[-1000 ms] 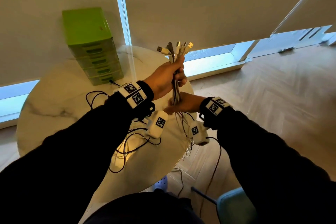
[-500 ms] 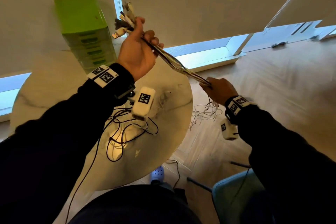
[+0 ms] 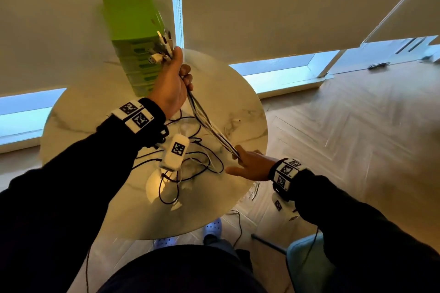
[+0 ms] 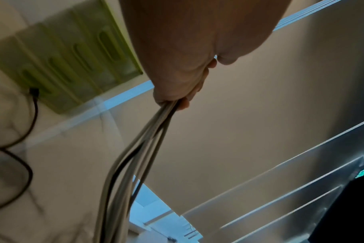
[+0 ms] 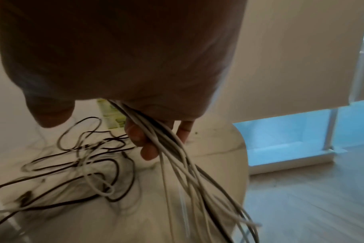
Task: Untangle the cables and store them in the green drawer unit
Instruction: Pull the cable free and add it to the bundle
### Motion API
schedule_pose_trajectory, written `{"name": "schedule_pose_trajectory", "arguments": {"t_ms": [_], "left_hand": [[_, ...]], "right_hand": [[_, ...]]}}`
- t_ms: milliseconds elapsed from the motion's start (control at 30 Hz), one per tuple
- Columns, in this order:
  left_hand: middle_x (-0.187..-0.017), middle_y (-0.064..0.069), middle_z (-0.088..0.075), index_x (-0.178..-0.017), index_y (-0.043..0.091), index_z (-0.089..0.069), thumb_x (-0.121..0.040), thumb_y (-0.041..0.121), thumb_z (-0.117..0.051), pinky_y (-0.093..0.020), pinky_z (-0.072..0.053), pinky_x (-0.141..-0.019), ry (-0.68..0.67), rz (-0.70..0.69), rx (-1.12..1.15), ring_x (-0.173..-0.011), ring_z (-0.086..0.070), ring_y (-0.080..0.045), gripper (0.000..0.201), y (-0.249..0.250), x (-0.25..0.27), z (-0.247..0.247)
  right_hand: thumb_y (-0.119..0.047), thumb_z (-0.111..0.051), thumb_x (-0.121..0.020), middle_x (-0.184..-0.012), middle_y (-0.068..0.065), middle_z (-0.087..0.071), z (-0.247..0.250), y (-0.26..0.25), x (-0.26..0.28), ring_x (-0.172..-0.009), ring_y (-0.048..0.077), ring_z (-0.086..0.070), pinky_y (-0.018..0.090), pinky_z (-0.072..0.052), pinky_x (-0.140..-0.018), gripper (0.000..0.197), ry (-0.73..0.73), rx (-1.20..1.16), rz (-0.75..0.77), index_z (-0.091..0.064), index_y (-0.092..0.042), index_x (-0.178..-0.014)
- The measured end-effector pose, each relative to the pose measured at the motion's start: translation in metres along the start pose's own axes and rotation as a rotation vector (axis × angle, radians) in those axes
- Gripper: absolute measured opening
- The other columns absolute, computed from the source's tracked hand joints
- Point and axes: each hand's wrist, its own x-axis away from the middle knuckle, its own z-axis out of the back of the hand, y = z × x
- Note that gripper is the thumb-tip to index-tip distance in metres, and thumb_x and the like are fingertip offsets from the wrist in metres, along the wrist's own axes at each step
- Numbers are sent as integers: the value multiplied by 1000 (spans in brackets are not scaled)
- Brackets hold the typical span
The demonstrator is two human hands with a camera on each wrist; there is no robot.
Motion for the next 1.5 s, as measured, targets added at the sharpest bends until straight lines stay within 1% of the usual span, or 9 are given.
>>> {"name": "schedule_pose_trajectory", "arguments": {"t_ms": [200,333,433,600,733,900,1133,1267,1500], "left_hand": [[-61,8,-34,-84,22,-47,-105,37,-47,-25,-30,-54,274,-121,98,-53,-30,-7,26,30,-15,37],[-66,9,-39,-93,23,-53,-106,34,-46,-22,-31,-55,302,-141,19,-54,-35,-5,19,26,-16,41],[-71,6,-38,-95,24,-55,-106,36,-46,-23,-30,-57,282,-120,-11,-58,-33,-7,19,19,-15,36],[-65,9,-38,-90,24,-51,-106,32,-46,-23,-29,-58,239,-91,-57,-55,-33,-6,19,-2,-16,26],[-63,9,-34,-84,25,-47,-106,29,-47,-26,-27,-58,250,-79,-88,-56,-31,-7,22,-16,-22,28],[-64,12,-41,-89,28,-49,-105,30,-50,-26,-33,-63,303,-75,-127,-62,-35,-8,16,-29,-29,36],[-66,10,-33,-90,26,-48,-106,27,-47,-25,-27,-58,313,-42,-153,-57,-29,-7,16,-45,-36,48],[-67,7,-33,-84,24,-42,-102,15,-53,-25,-27,-57,338,14,-157,-54,-29,-8,23,-54,-37,54],[-67,10,-38,-85,25,-43,-84,27,-73,-25,-31,-57,292,-39,-191,-55,-33,-7,30,-57,-30,49]], "right_hand": [[-77,-49,-83,-89,-3,-60,-1,-61,-27,-84,23,-57,42,-48,-81,63,-75,-22,111,-33,-26,-115],[-72,-29,-93,-113,2,-61,27,-63,-46,-100,19,-55,41,-41,-97,60,-152,-182,139,-48,-21,-118],[-60,-23,-101,-106,2,-61,55,-41,-63,-99,19,-55,38,-39,-98,55,-18,-315,20,-57,-20,-115],[-38,-47,-101,-117,18,-65,62,8,-106,-106,33,-59,36,-43,-87,36,132,-4,-230,-61,-6,-110],[-47,-42,-101,-125,21,-64,45,12,-131,-113,36,-61,35,-47,-90,57,-27,156,-314,-61,2,-122],[-34,-70,-87,-137,22,-48,24,14,-158,-124,38,-51,37,-46,-93,68,-11,78,-358,-37,-5,-139],[-12,-59,-94,-87,13,-73,64,6,-173,-77,27,-69,41,-58,-79,11,183,-528,-97,-67,-13,-87],[-10,-53,-100,-73,11,-58,124,-38,-157,-76,29,-66,39,-56,-75,12,246,-956,97,-58,0,-102],[-17,-48,-102,-60,3,-50,164,-111,-120,-55,22,-57,33,-50,-58,14,263,-1045,344,-54,-5,-102]]}}
